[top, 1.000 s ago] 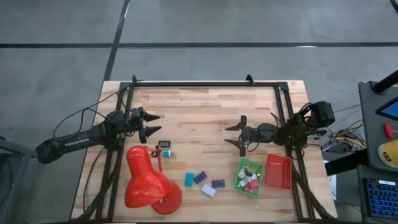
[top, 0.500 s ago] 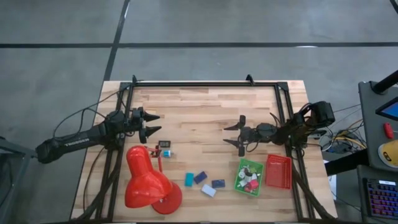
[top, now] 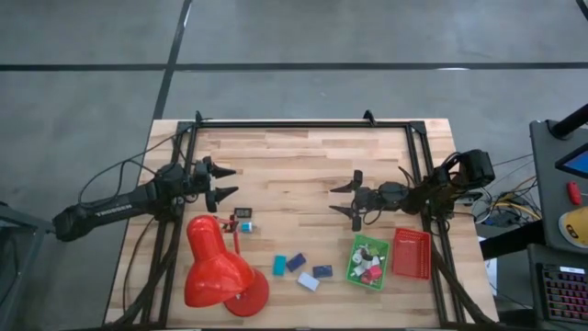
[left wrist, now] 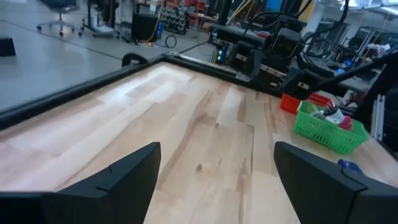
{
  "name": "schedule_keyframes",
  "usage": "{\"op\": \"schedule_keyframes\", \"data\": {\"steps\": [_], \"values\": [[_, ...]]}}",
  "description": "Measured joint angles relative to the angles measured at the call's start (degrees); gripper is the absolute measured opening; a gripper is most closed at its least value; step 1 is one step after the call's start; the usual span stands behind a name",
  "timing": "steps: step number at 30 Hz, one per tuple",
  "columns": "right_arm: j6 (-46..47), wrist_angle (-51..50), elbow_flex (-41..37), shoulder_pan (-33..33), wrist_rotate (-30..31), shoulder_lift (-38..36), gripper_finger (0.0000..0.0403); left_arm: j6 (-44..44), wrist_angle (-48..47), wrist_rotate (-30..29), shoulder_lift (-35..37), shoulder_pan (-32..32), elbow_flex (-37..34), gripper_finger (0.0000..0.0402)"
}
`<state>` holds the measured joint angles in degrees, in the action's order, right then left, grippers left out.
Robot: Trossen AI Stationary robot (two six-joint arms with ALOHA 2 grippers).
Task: Pick & Place Office items
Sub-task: Put the blue charger adapter into the green basket
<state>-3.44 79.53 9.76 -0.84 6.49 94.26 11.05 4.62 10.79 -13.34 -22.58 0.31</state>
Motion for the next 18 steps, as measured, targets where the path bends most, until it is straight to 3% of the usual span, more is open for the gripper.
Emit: {"op": "schedule_keyframes", "data": {"steps": [2,7,12,18], "values": [[0.0,0.0,0.0,0.0,0.01,0.0,0.0242,-3.35,1.61,1.29,0.0,-0.01,0.01,0.032],[0.0,0.0,0.0,0.0,-0.01,0.0,0.0248,-6.06,1.06,11.79,-0.71,0.01,2.45,0.032],[0.0,0.0,0.0,0.0,-0.01,0.0,0.0248,-6.62,-4.43,7.56,-4.52,0.01,4.67,0.032],[-0.02,0.0,0.0,0.0,0.01,0.0,0.0241,-6.58,-4.72,4.79,-10.95,0.0,5.16,0.032]]}}
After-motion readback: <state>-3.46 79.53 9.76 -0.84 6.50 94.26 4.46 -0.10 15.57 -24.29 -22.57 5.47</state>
